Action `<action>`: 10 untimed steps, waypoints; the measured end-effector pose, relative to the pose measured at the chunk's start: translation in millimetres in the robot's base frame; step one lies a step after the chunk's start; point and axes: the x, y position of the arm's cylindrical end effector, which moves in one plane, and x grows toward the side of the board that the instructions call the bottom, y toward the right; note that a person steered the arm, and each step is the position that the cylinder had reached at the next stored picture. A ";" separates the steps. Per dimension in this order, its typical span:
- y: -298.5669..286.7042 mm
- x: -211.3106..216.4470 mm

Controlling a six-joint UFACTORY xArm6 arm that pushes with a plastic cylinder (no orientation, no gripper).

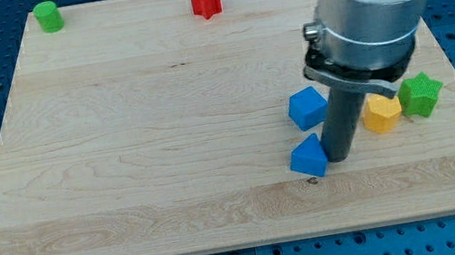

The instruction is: Slide the blue cube to the center

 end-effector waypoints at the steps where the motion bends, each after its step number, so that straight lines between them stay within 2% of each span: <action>1: -3.6 0.0; 2: -1.8 -4.9; 4: 20.4 -46.9; 5: 13.8 -62.0; 8: -50.7 -68.3; 10: -72.7 -84.8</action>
